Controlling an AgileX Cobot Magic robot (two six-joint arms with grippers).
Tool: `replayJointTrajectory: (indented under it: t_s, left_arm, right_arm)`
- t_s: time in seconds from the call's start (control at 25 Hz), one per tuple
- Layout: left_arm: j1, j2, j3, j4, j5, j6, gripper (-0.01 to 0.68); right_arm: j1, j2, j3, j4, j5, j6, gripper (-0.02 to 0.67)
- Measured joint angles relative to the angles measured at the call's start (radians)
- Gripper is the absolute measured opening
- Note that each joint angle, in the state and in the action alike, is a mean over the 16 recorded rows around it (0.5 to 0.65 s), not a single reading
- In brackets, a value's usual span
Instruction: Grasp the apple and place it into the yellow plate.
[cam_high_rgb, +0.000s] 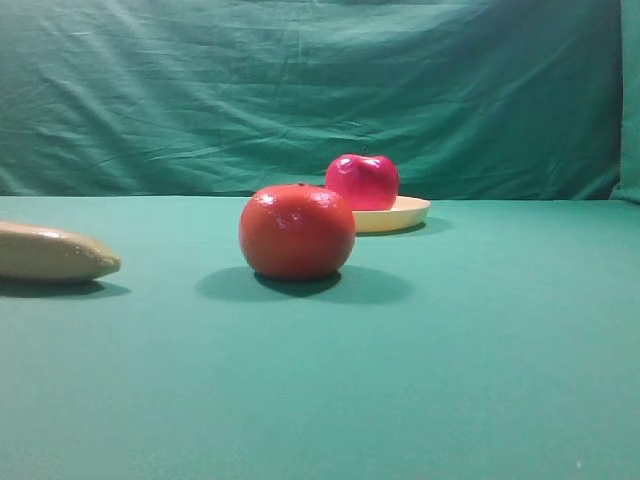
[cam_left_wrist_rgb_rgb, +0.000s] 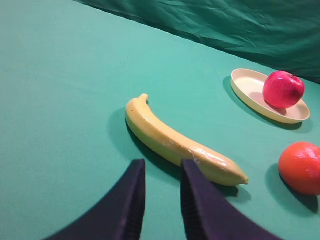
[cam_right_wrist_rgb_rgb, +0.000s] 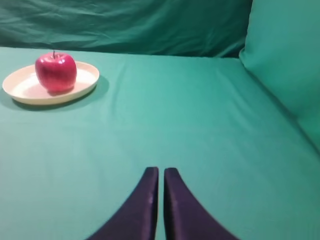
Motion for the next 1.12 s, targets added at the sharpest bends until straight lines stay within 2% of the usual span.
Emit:
replayJointTrajectory:
  t_s: [1.12]
  left_arm:
    - [0.000, 0.000, 0.000, 0.000, 0.000, 0.000, 0.157]
  right_arm:
    - [0.000, 0.000, 0.001, -0.003, 0.010, -0.016, 0.000]
